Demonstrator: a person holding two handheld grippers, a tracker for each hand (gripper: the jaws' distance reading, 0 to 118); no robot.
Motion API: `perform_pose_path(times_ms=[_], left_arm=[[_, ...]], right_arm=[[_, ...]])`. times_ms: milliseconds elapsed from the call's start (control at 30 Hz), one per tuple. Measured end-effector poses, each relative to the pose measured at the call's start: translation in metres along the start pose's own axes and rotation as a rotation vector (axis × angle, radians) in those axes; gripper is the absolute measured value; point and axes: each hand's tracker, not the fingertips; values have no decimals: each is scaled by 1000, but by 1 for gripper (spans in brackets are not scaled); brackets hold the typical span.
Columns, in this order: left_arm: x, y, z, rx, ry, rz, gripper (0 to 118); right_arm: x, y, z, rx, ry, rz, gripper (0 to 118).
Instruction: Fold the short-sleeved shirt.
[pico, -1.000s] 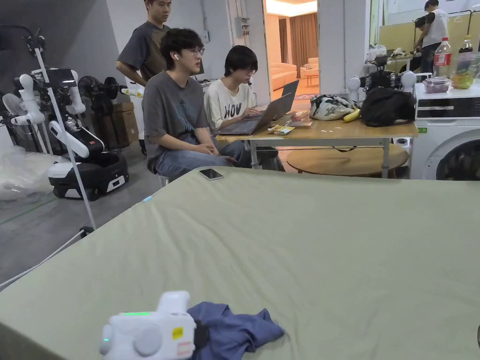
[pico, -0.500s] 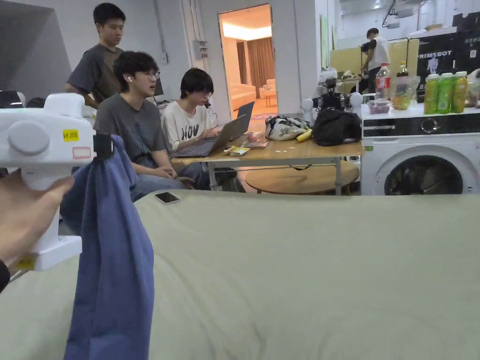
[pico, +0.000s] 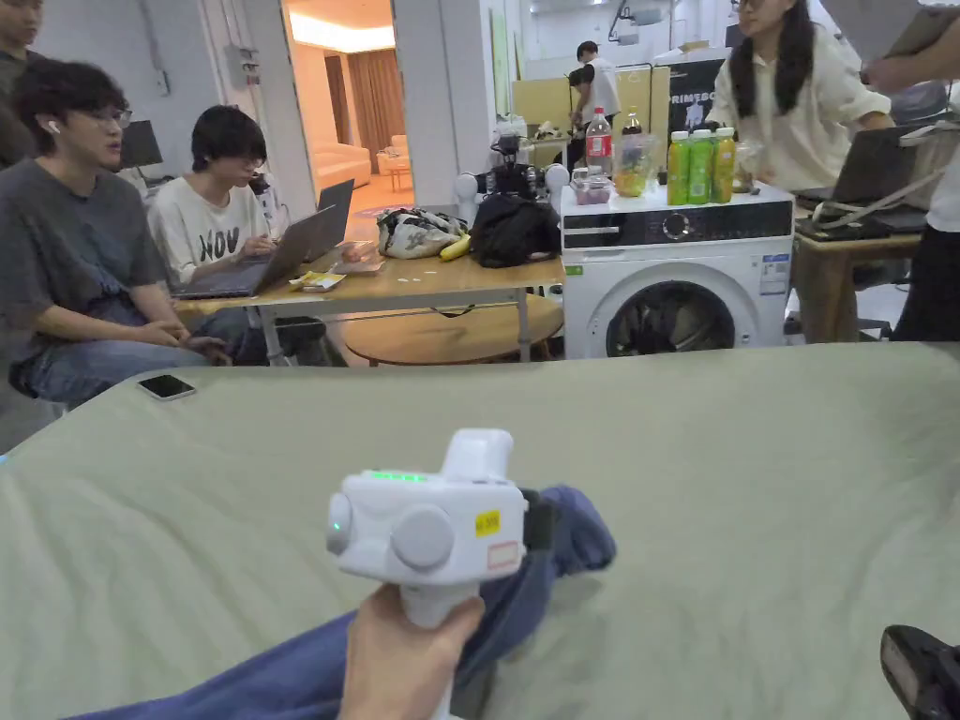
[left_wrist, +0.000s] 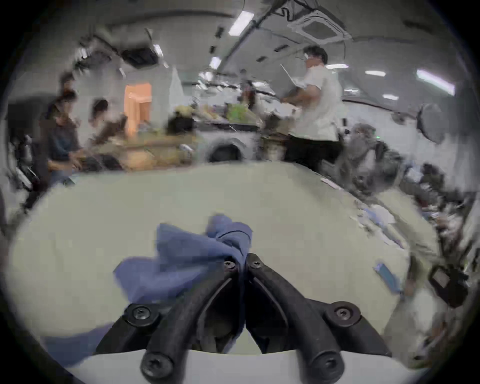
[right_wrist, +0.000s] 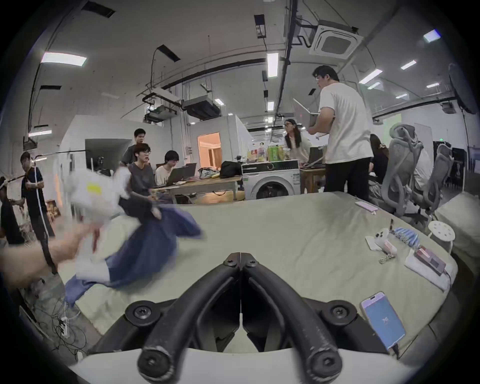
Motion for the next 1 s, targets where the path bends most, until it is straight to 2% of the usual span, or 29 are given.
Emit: perform_pose_path(times_ms=[67, 133, 233, 367, 400, 433, 467, 500, 533, 767, 833, 933, 967, 1000], left_arm=[[41, -45, -33, -63, -147, 60, 0], [83, -76, -51, -128, -272, 31, 0], [135, -101, -55, -164, -358, -34, 0], [143, -104, -42, -160, -362, -48, 3], [139, -102, -34, -147, -394, -48, 13], [133, -97, -20, -109, -403, -61, 30], [126, -92, -5, -57, -382, -84, 60], [117, -85, 10, -13, -342, -111, 74], [106, -77, 29, 37, -305, -133, 75], [24, -47, 167, 319, 45, -169, 75], [6, -52, 199, 369, 129, -173, 71], [-15, -63, 231, 387, 223, -170, 29], [-20, -67, 239, 387, 245, -172, 7], [-23, -70, 246, 390, 268, -168, 0]], right_arm=[[10, 1, 11, 2, -31, 4, 0], [21, 1, 21, -1, -58, 12, 0], [34, -2, 33, -4, -121, 8, 0], [46, -9, 38, -20, -131, -70, 0], [46, -11, 38, -23, -133, -76, 0], [45, -12, 37, -28, -132, -74, 0], [43, -14, 36, -34, -130, -70, 0], [40, -14, 33, -38, -127, -67, 0], [37, -14, 30, -42, -117, -63, 0], [5, -9, 2, -59, -5, -27, 0], [-6, -8, -5, -64, 9, 4, 0], [-19, -6, -13, -69, 49, 21, 0], [-24, -6, -16, -69, 61, 29, 0], [-27, -6, -18, -69, 67, 37, 0]])
